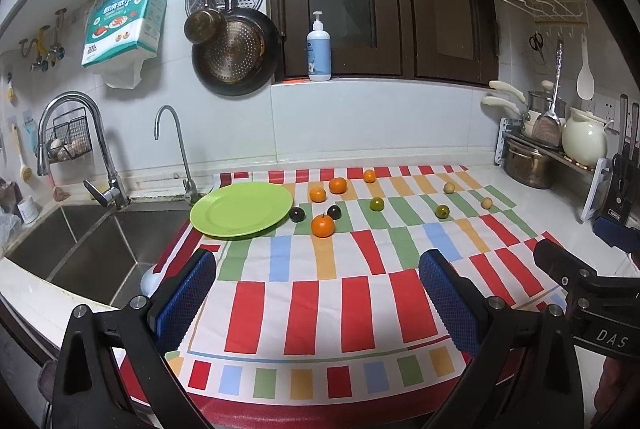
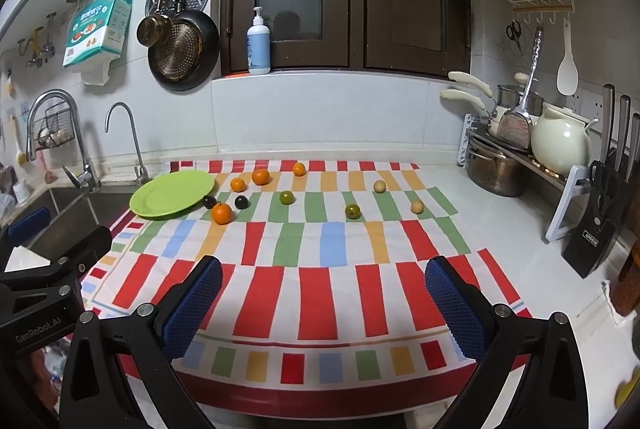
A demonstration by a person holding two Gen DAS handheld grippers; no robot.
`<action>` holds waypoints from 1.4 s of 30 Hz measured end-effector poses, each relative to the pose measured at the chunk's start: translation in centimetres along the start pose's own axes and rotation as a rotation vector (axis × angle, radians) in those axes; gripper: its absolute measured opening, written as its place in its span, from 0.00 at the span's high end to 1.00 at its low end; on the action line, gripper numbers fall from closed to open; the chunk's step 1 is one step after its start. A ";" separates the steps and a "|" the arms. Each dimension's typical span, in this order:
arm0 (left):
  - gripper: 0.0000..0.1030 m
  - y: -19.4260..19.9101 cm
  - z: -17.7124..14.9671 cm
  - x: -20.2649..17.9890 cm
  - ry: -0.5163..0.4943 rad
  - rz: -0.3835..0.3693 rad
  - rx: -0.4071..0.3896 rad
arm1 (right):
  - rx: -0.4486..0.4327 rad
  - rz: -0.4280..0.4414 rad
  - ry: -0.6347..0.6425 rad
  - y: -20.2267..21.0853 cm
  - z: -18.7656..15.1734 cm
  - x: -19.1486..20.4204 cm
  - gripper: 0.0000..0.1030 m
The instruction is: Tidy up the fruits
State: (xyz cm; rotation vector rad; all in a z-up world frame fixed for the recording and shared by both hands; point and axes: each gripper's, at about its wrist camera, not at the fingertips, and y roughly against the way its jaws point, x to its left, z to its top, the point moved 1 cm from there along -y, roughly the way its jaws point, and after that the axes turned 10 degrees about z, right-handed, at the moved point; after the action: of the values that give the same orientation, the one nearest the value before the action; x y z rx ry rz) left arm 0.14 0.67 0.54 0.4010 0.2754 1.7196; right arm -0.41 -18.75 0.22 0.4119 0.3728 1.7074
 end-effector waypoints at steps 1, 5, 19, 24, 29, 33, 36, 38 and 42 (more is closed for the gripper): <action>0.00 0.0 0.0 0.0 0.001 0.000 -0.001 | -0.001 0.002 0.001 0.0 0.0 0.0 0.00; 0.00 0.0 0.0 0.0 0.001 0.000 -0.001 | -0.002 0.004 0.001 0.0 0.1 -0.1 0.00; 0.00 0.1 0.3 -0.1 0.005 0.002 -0.011 | -0.003 0.010 -0.001 -0.2 0.1 -0.2 0.00; 0.00 0.0 0.4 -0.2 0.003 0.004 -0.011 | -0.004 0.010 -0.003 -0.2 0.1 -0.2 0.00; 0.00 0.1 0.3 -0.2 0.005 0.002 -0.011 | -0.003 0.010 -0.002 -0.3 0.1 -0.2 0.00; 0.00 0.0 0.4 -0.2 0.005 0.004 -0.014 | -0.004 0.010 -0.002 -0.3 0.2 -0.2 0.00; 0.00 -0.1 0.5 -0.2 0.005 0.006 -0.016 | -0.004 0.012 -0.004 -0.3 0.2 -0.2 0.00; 0.00 -0.2 0.5 -0.3 0.006 0.008 -0.015 | -0.004 0.011 -0.003 -0.4 0.2 -0.2 0.00; 0.00 -0.4 0.5 -0.3 0.007 0.006 -0.011 | -0.004 0.012 -0.003 -0.4 0.2 -0.2 0.00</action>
State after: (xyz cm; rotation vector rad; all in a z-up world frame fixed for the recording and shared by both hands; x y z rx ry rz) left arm 0.77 0.43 0.74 0.3876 0.2700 1.7286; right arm 0.07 -18.90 0.19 0.4146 0.3651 1.7191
